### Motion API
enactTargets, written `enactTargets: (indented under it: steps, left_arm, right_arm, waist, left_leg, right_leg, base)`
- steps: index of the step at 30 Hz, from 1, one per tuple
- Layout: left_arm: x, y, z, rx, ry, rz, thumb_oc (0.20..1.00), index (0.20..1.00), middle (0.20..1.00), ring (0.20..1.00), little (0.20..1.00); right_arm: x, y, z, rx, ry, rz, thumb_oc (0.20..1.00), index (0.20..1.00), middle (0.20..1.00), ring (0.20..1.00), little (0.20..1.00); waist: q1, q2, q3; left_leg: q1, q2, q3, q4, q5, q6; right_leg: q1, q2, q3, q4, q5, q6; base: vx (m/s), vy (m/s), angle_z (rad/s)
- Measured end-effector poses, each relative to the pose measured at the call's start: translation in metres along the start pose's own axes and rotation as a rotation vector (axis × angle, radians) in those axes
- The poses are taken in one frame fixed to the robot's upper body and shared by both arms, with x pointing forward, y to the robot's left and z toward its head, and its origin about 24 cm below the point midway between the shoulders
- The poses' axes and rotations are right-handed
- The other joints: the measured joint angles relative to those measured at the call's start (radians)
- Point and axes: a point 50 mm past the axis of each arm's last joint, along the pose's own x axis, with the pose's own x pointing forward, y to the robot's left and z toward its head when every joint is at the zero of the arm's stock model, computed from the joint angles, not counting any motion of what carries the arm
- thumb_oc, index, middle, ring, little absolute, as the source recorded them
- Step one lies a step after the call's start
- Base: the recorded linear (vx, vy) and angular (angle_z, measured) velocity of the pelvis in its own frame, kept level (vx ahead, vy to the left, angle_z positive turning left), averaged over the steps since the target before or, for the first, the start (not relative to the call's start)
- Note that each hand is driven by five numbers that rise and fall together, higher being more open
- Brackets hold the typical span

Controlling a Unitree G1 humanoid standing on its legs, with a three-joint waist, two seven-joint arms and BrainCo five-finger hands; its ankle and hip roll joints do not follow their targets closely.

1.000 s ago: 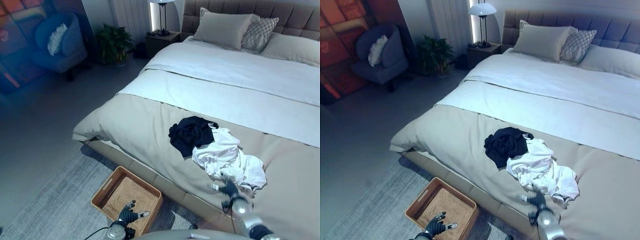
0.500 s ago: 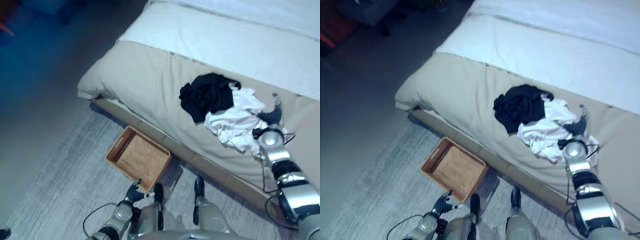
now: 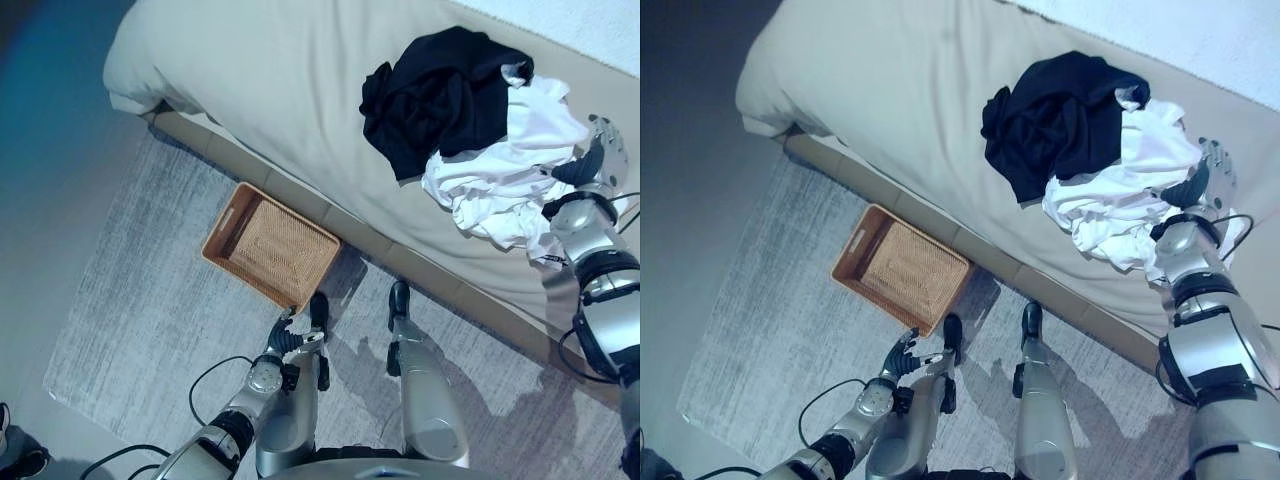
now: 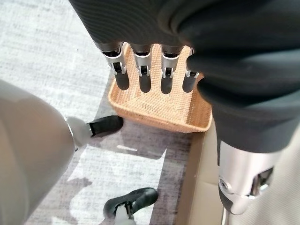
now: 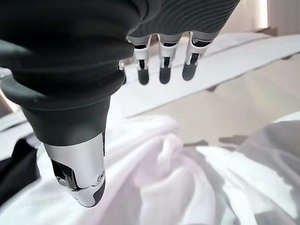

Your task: Pick up clothes into the bucket

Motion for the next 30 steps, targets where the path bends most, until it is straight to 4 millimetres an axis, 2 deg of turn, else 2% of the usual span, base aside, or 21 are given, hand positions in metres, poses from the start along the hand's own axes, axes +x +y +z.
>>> enactTargets:
  steps: [5, 13, 14, 15, 16, 22, 29, 30]
  left_arm:
    - [0.004, -0.003, 0.008, 0.004, -0.018, -0.013, 1.0, 1.0, 1.0, 1.0, 1.0]
    - [0.006, -0.003, 0.014, -0.024, -0.032, -0.012, 1.0, 1.0, 1.0, 1.0, 1.0]
    - [0.006, -0.004, 0.015, -0.026, -0.039, -0.013, 1.0, 1.0, 1.0, 1.0, 1.0]
    - [0.006, -0.004, 0.016, -0.027, -0.039, -0.014, 1.0, 1.0, 1.0, 1.0, 1.0]
    - [0.006, -0.004, 0.017, -0.031, -0.046, -0.016, 1.0, 1.0, 1.0, 1.0, 1.0]
    - [0.008, -0.006, 0.024, -0.04, -0.066, -0.018, 1.0, 1.0, 1.0, 1.0, 1.0]
    - [0.01, -0.005, 0.031, -0.046, -0.096, 0.005, 1.0, 1.0, 1.0, 1.0, 1.0]
    - [0.011, -0.004, 0.032, -0.049, -0.099, 0.012, 1.0, 1.0, 1.0, 1.0, 1.0]
  right_arm:
    - [0.003, 0.003, 0.003, -0.156, -0.026, 0.106, 1.0, 1.0, 1.0, 1.0, 1.0]
    - [0.007, 0.003, 0.015, -0.232, -0.074, 0.154, 1.0, 1.0, 1.0, 1.0, 1.0]
    - [0.007, 0.002, 0.016, -0.23, -0.075, 0.158, 0.758, 0.758, 0.758, 0.758, 0.758]
    - [0.008, 0.002, 0.017, -0.232, -0.078, 0.163, 0.294, 0.294, 0.294, 0.294, 0.294]
    - [0.008, 0.002, 0.019, -0.233, -0.085, 0.17, 0.2, 0.2, 0.2, 0.2, 0.2]
    - [0.015, -0.007, 0.035, -0.178, -0.103, 0.138, 0.2, 0.2, 0.2, 0.2, 0.2]
    - [0.017, -0.013, 0.059, 0.02, -0.146, 0.064, 0.2, 0.2, 0.2, 0.2, 0.2]
    - [0.017, -0.016, 0.067, 0.068, -0.175, 0.038, 0.2, 0.2, 0.2, 0.2, 0.2]
  waist:
    - [0.001, -0.003, 0.013]
    - [0.001, -0.003, 0.013]
    - [0.001, -0.003, 0.013]
    - [0.001, -0.003, 0.013]
    - [0.0, -0.003, 0.013]
    - [-0.001, -0.002, 0.013]
    - [-0.003, -0.003, 0.013]
    - [-0.005, -0.003, 0.013]
  left_leg:
    - [-0.042, -0.007, -0.015, -0.002, 0.02, 0.001]
    - [-0.134, -0.013, -0.027, -0.018, 0.057, 0.013]
    - [-0.14, -0.014, -0.027, -0.02, 0.057, 0.013]
    - [-0.143, -0.014, -0.029, -0.021, 0.058, 0.013]
    - [-0.148, -0.014, -0.03, -0.021, 0.058, 0.014]
    - [-0.159, -0.01, -0.045, -0.029, 0.072, 0.006]
    - [-0.159, -0.012, -0.053, -0.031, 0.074, 0.005]
    - [-0.154, -0.012, -0.053, -0.031, 0.075, 0.005]
  right_leg:
    - [-0.078, -0.014, -0.002, 0.086, -0.03, -0.005]
    - [-0.206, -0.026, 0.0, 0.159, -0.044, -0.011]
    - [-0.217, -0.027, 0.0, 0.169, -0.048, -0.011]
    - [-0.221, -0.027, -0.001, 0.171, -0.05, -0.013]
    - [-0.229, -0.028, -0.001, 0.178, -0.052, -0.015]
    - [-0.24, -0.026, -0.012, 0.183, -0.051, -0.022]
    - [-0.233, -0.03, -0.023, 0.178, -0.049, -0.023]
    - [-0.227, -0.03, -0.025, 0.176, -0.045, -0.028]
  base:
    - [-0.01, -0.027, 0.09]
    - [-0.01, -0.005, 0.06]
    - [0.0, -0.006, 0.03]
    - [0.0, -0.009, 0.03]
    - [0.0, -0.008, 0.03]
    - [0.0, -0.008, 0.05]
    - [0.0, 0.006, 0.03]
    - [0.0, 0.0, 0.0]
